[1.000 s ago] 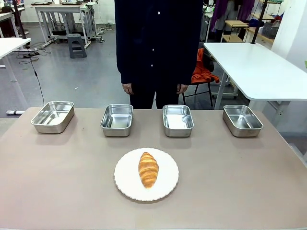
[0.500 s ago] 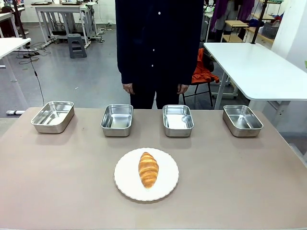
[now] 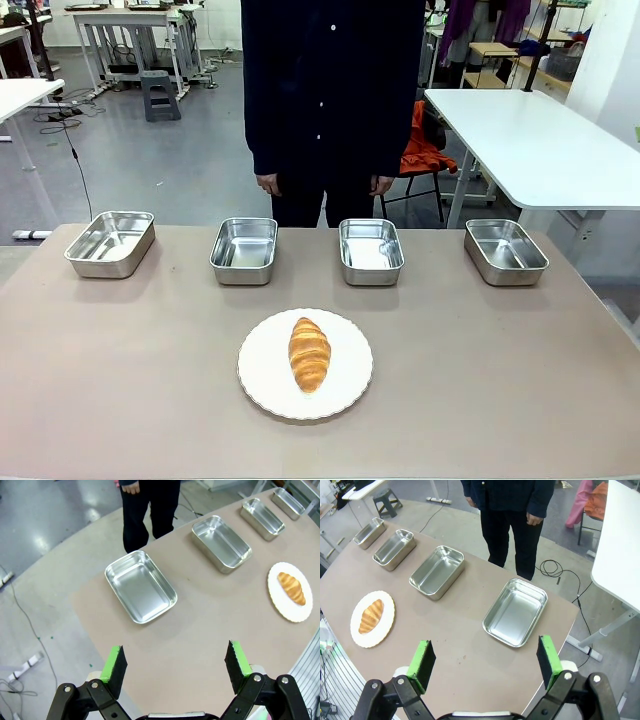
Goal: Place the bread in the container.
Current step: Place the Butter Roll into the Airtight Container indicated by the human.
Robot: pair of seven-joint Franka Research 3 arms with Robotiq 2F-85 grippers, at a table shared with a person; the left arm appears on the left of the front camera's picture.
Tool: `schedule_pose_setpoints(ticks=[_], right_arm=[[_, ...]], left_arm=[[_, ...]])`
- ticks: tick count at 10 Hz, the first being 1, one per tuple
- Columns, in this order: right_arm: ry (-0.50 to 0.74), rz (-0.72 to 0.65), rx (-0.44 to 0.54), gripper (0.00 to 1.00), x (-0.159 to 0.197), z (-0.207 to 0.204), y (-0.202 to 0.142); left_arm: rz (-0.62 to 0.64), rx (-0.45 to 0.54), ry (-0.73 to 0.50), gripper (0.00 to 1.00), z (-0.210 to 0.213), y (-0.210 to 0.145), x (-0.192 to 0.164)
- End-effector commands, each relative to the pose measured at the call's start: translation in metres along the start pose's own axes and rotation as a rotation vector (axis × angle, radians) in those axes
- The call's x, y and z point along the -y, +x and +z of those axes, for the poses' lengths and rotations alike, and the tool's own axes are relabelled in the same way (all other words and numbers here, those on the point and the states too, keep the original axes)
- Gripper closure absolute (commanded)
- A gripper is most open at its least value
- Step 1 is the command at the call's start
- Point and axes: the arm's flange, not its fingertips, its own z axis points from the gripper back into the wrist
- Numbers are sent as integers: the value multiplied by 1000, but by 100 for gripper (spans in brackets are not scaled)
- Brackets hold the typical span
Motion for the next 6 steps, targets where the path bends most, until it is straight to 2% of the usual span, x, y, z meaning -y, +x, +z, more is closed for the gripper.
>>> schedule_pose_setpoints(ticks=[1, 6], right_arm=[[3, 2, 7, 0, 0, 0, 0], [3, 2, 7, 0, 0, 0, 0]], left_arm=[[7, 2, 5, 0, 1, 1, 0], [7, 2, 5, 0, 1, 1, 0]])
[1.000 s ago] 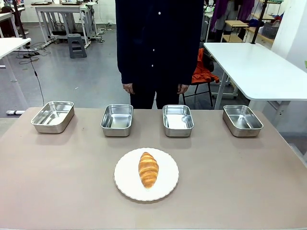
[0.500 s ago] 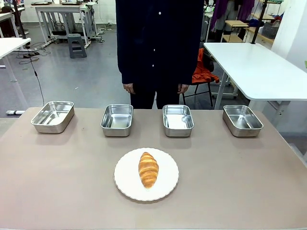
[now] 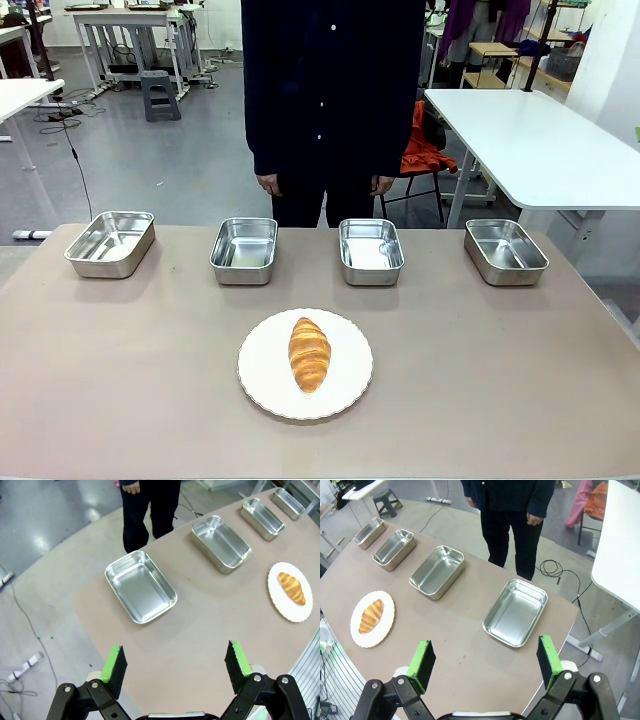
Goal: Place the bread in the container.
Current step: Place the Butter Roll into the Airtight Container indicated by the human.
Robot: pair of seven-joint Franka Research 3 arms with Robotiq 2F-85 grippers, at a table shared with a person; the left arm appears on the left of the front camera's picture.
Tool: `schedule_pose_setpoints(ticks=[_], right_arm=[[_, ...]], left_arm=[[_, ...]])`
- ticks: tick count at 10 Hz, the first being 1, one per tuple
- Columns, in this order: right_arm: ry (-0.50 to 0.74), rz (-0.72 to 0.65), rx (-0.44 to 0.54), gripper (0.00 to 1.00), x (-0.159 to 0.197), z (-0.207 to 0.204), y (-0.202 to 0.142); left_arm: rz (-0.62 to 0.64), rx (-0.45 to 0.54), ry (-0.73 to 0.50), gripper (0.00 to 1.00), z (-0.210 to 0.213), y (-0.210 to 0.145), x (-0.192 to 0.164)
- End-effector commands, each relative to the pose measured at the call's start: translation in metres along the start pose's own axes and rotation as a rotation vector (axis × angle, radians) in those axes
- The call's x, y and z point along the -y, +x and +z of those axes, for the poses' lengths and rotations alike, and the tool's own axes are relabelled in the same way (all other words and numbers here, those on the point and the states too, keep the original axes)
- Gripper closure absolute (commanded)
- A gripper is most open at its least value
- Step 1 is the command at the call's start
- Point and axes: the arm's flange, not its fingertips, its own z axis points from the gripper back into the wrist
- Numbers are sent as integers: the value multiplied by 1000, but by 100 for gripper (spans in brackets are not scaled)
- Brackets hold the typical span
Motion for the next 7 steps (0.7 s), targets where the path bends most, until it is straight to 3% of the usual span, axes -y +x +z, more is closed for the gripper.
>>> schedule_pose_setpoints(ticks=[1, 7], right_arm=[[3, 2, 7, 0, 0, 0, 0], [3, 2, 7, 0, 0, 0, 0]], left_arm=[[7, 2, 5, 0, 1, 1, 0], [7, 2, 5, 0, 1, 1, 0]])
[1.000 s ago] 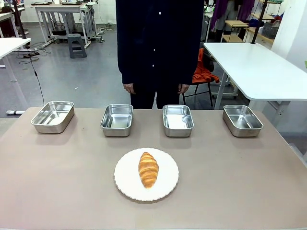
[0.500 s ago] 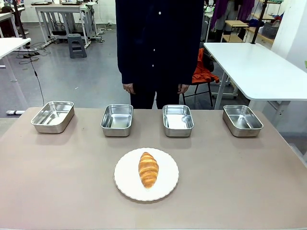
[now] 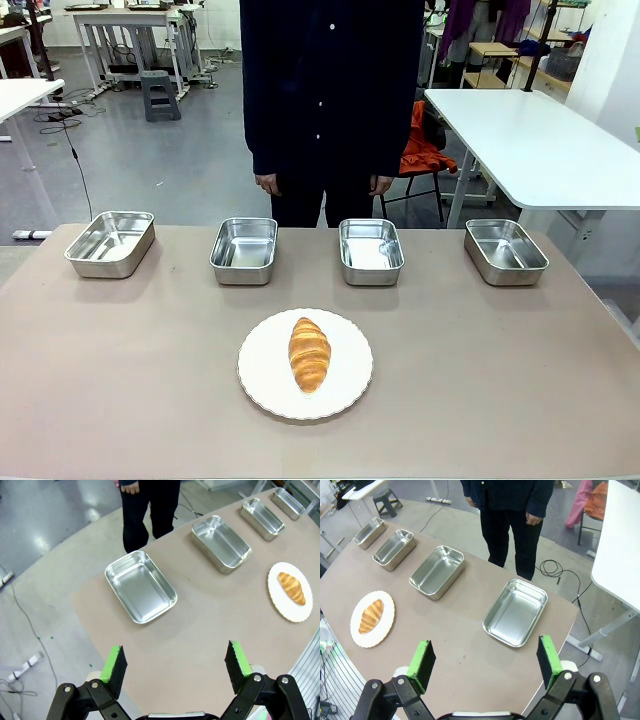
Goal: Place the bread in the container.
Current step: Place the Butter Roll into the Airtight Container indicated by the human.
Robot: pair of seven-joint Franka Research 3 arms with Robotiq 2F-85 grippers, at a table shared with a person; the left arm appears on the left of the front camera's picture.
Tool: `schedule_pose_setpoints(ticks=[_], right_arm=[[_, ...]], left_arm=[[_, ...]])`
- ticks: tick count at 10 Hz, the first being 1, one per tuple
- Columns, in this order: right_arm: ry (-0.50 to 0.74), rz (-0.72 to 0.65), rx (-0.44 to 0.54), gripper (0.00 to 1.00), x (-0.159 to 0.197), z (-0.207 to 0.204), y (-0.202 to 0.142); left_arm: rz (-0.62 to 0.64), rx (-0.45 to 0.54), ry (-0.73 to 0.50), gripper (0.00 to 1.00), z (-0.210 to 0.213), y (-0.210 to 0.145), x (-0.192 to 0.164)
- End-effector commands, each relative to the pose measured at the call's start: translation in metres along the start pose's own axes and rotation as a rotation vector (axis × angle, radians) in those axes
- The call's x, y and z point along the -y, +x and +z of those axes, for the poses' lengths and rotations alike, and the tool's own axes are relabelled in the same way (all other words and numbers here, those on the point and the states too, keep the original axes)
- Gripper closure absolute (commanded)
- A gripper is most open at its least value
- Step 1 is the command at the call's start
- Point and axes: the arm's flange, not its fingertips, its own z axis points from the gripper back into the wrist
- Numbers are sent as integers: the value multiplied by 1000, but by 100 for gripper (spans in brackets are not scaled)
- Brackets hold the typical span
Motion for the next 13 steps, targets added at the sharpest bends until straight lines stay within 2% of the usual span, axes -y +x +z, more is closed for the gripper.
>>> schedule_pose_setpoints(ticks=[1, 13], right_arm=[[3, 2, 7, 0, 0, 0, 0], [3, 2, 7, 0, 0, 0, 0]], left_arm=[[7, 2, 5, 0, 1, 1, 0], [7, 2, 5, 0, 1, 1, 0]])
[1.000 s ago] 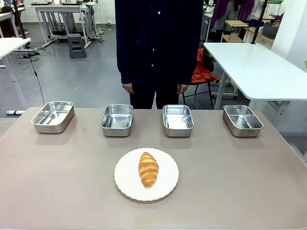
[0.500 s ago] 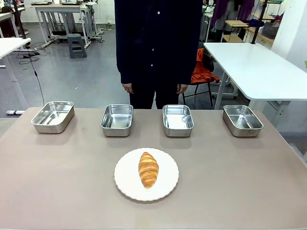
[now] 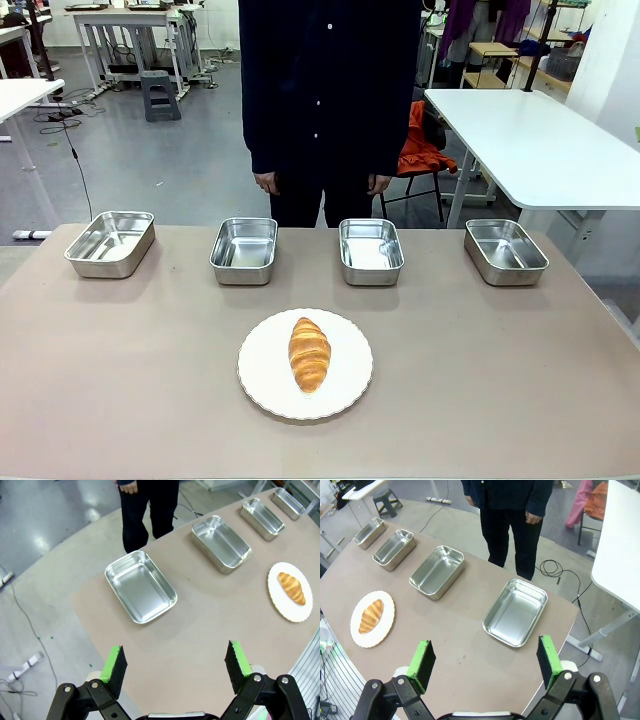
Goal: Place the bread in the container.
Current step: Place the Butter Roll into the Airtight Container indicated by the human.
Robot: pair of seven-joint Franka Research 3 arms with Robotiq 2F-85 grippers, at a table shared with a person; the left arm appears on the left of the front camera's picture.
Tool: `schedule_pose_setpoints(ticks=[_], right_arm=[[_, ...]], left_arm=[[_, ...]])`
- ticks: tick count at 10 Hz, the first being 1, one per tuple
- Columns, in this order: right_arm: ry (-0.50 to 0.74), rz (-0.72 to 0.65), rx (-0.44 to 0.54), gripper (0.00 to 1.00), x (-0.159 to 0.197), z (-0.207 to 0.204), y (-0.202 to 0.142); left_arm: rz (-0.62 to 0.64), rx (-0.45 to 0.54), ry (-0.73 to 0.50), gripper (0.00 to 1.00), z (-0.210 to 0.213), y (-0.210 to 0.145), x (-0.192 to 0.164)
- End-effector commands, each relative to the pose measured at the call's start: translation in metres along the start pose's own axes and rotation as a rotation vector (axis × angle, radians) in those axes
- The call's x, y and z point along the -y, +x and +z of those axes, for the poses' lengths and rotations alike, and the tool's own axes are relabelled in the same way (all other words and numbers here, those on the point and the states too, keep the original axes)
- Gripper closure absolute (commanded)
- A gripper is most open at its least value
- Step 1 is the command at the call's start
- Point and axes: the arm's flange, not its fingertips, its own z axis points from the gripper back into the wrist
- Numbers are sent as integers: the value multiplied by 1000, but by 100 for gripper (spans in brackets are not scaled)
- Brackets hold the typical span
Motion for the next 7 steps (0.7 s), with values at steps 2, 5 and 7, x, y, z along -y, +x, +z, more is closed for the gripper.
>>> schedule_pose_setpoints(ticks=[2, 5, 7], right_arm=[[3, 2, 7, 0, 0, 0, 0], [3, 2, 7, 0, 0, 0, 0], [3, 2, 7, 0, 0, 0, 0]], left_arm=[[7, 2, 5, 0, 1, 1, 0], [7, 2, 5, 0, 1, 1, 0], [7, 2, 5, 0, 1, 1, 0]])
